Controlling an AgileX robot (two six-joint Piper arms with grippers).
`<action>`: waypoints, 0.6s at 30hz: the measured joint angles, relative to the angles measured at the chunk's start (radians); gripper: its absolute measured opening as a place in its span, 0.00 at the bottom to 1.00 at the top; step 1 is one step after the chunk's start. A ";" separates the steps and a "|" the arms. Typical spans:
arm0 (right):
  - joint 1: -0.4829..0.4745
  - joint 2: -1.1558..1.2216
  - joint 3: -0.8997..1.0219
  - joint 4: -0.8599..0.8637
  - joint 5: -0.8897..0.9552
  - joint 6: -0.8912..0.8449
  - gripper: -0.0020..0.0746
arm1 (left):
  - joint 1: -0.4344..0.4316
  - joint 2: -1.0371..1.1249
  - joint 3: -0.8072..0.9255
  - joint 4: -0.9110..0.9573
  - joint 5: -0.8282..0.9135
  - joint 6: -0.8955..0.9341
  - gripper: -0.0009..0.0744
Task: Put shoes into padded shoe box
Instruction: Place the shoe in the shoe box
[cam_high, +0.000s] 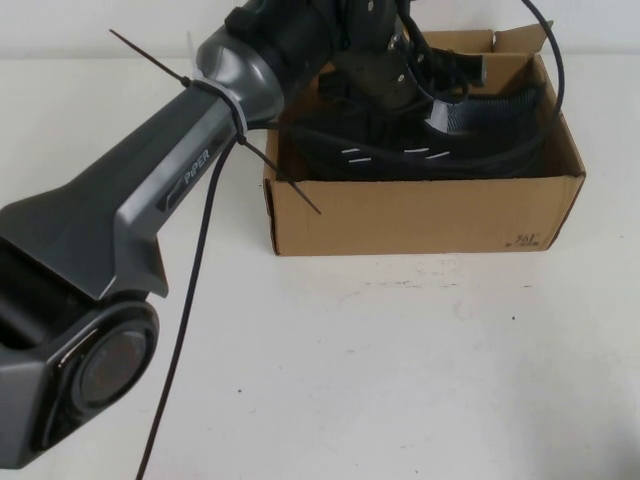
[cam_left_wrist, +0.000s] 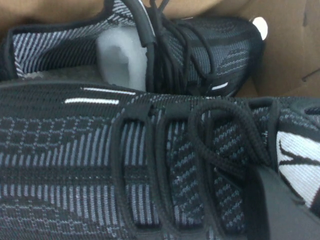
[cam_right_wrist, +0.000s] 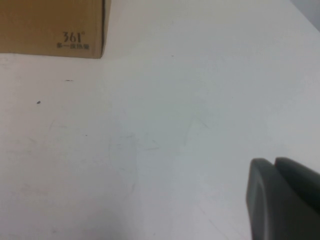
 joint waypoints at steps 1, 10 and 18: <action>0.000 0.000 0.000 0.000 0.000 0.000 0.01 | -0.002 0.002 0.000 0.002 0.002 0.000 0.03; 0.000 0.000 0.000 0.000 0.000 0.000 0.01 | 0.005 0.048 -0.006 0.003 0.018 0.000 0.03; 0.000 0.000 0.000 0.000 0.000 0.000 0.01 | 0.005 0.073 -0.008 -0.028 0.018 0.000 0.03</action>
